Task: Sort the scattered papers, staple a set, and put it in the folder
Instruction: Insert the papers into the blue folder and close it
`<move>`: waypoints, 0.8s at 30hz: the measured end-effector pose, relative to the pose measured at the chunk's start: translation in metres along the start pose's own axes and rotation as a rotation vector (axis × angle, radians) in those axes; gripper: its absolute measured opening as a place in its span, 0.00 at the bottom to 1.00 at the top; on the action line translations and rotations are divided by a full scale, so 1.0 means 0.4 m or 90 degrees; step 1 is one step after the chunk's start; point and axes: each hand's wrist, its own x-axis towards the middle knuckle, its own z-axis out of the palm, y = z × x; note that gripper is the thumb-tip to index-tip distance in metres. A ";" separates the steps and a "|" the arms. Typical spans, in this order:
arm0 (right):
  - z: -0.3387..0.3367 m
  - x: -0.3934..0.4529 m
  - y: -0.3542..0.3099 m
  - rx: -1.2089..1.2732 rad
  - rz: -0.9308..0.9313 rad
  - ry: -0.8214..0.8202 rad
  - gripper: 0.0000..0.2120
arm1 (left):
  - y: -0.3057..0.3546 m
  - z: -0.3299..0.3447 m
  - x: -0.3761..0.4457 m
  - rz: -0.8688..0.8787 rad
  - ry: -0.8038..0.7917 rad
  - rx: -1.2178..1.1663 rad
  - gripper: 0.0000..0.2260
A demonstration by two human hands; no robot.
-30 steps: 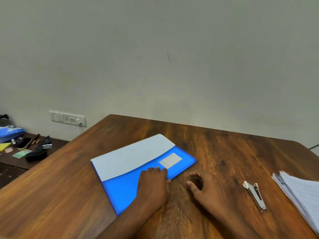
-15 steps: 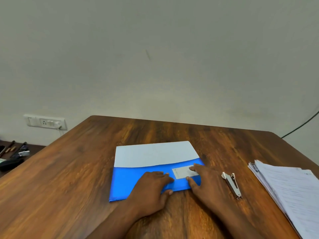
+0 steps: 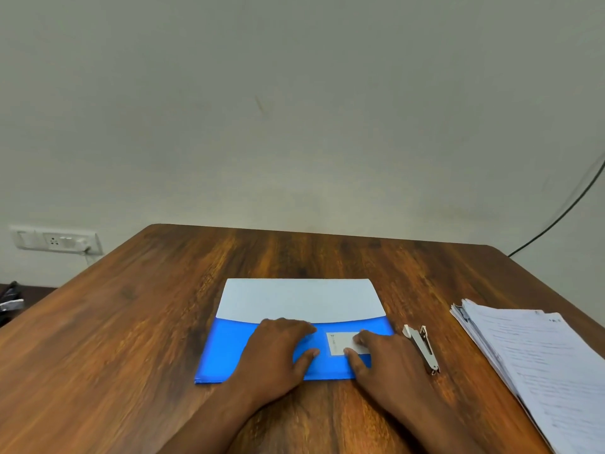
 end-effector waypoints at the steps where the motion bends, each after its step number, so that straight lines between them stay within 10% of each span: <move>1: -0.003 -0.004 0.000 -0.010 0.000 -0.002 0.25 | -0.003 -0.001 0.007 -0.008 0.017 0.004 0.23; 9: -0.016 -0.033 -0.018 -0.063 0.007 -0.012 0.26 | 0.003 0.003 0.042 -0.197 0.032 0.173 0.21; 24: -0.007 -0.050 -0.034 -0.062 0.036 0.006 0.32 | -0.025 -0.003 0.027 -0.191 -0.022 0.213 0.26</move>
